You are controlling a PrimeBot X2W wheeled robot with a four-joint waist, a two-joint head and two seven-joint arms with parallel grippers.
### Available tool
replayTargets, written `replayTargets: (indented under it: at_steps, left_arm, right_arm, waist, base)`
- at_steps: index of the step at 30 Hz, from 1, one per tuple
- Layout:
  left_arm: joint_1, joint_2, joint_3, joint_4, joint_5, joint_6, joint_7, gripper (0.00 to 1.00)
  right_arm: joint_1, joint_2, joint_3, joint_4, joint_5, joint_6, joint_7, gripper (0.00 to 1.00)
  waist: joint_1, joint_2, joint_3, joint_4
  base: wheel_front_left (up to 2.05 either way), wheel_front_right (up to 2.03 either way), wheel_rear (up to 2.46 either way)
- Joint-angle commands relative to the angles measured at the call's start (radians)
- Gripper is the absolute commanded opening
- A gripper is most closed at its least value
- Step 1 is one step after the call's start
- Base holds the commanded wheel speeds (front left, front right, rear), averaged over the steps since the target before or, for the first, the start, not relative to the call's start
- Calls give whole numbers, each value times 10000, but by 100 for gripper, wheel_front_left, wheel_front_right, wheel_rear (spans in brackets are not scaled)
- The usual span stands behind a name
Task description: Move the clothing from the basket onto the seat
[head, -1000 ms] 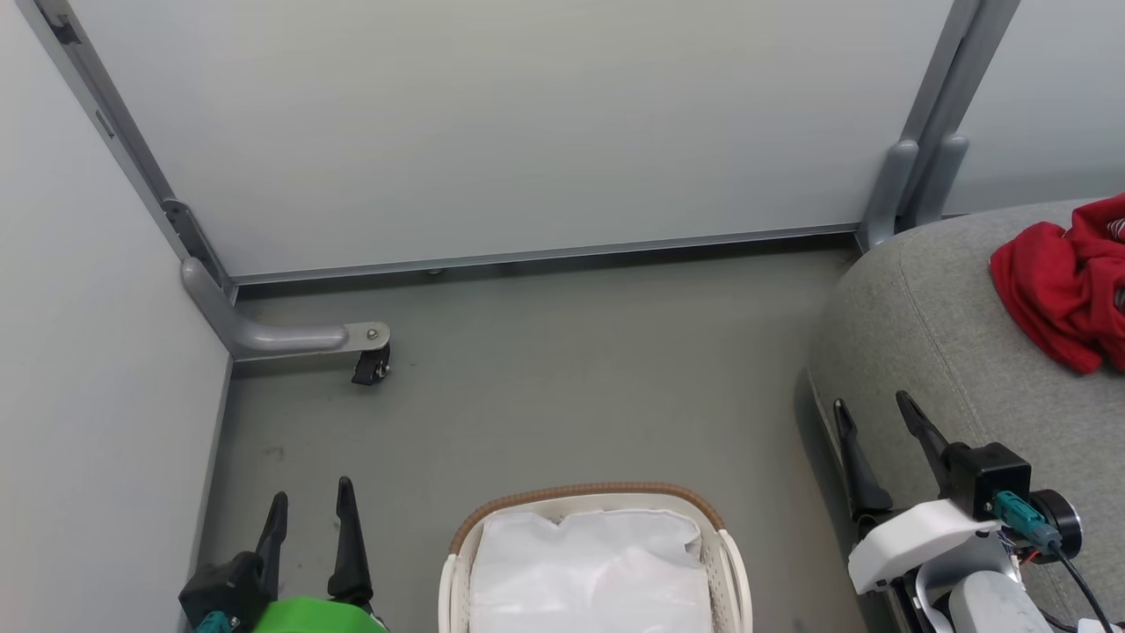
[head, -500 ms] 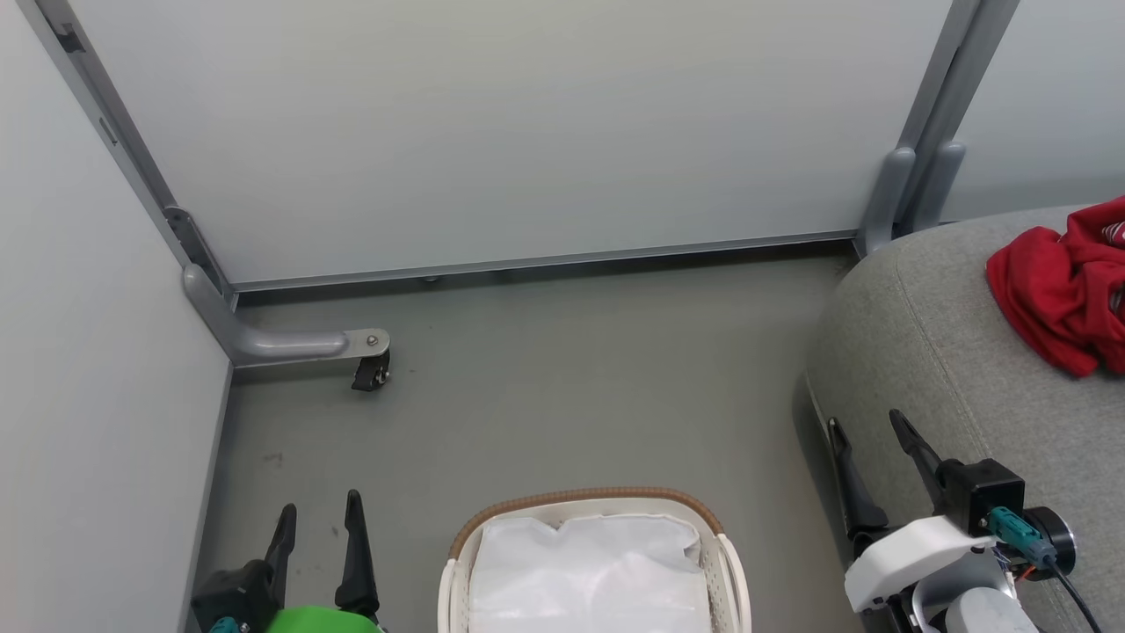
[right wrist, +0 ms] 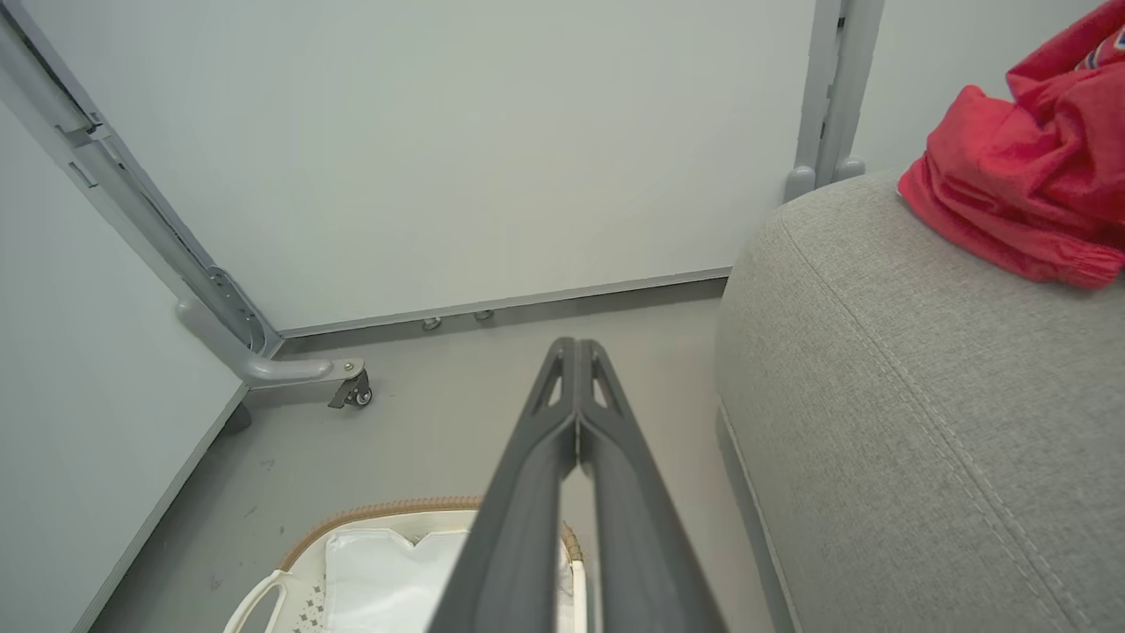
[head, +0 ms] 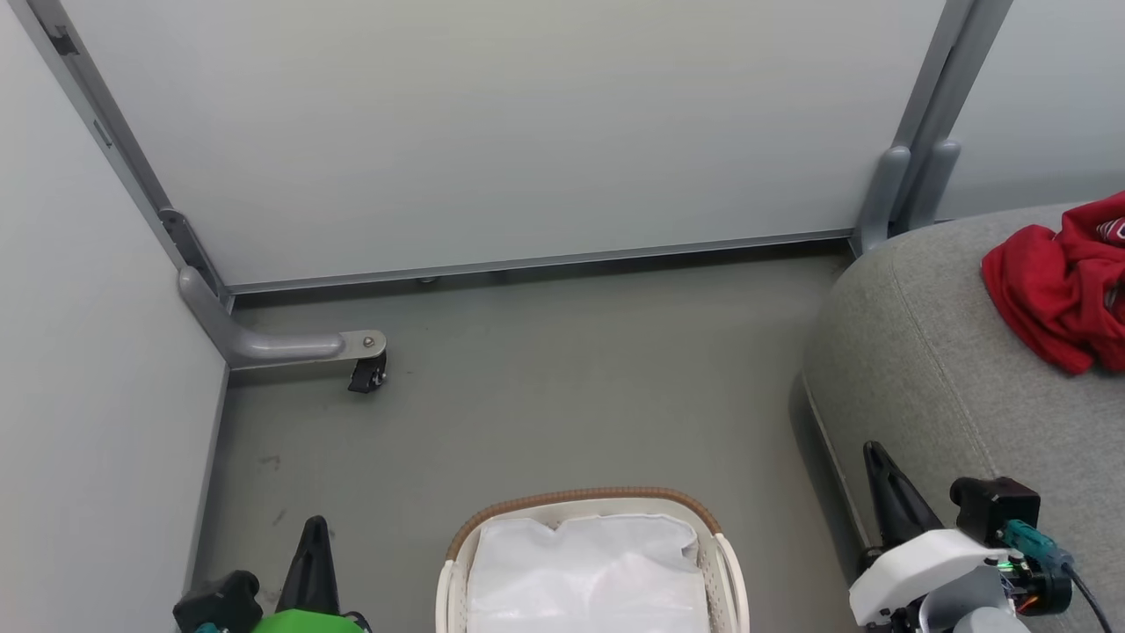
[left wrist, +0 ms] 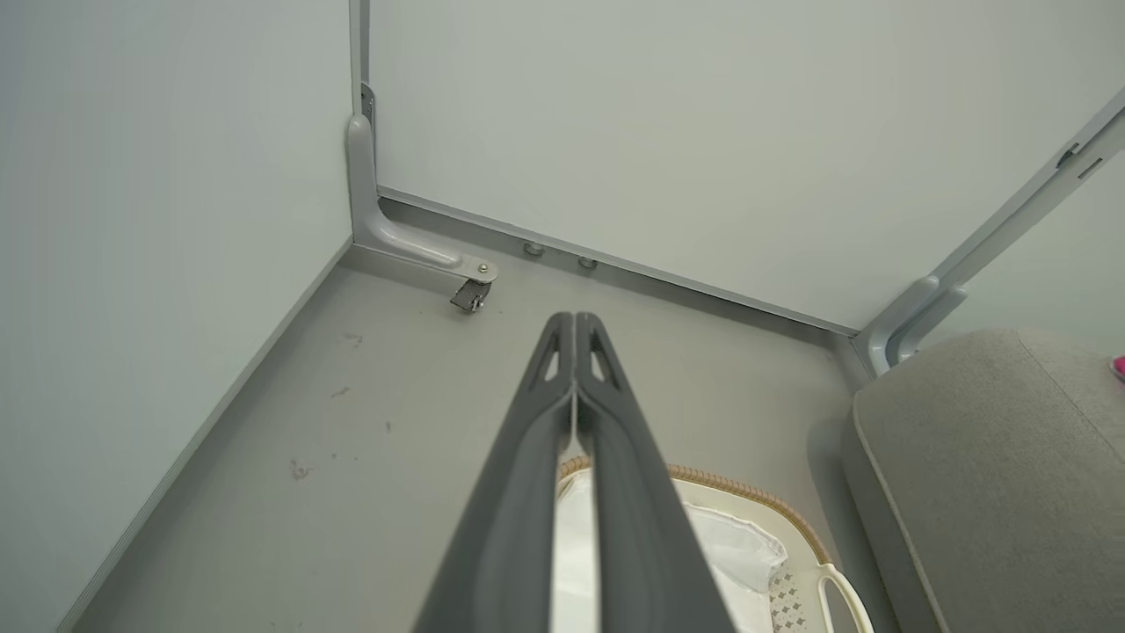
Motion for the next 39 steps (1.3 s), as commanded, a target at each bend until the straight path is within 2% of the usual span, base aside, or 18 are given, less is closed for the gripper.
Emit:
replayTargets:
  at_steps: [1,20,39]
  left_arm:
    - [-190,14,135,-206,-459,-80,94,0]
    - [-553,19,681,-461,-3218,-320,928,0]
    - [-836,25,1116,-654,-5421,-508,1603,0]
  right_arm:
    - [-200,-44,-69,-214,537,-1,100,0]
    - [-197,-67,-268,-566,3838,-3,863,0]
    - [-262,-88,-484,-781,6463,-4,1538,0]
  waist:
    - [0,0,3,-9]
    - [0,0,33,-120]
    - [0,0,63,-229]
  base:
    - [0,0,0]
    - [0,0,0]
    - [0,0,0]
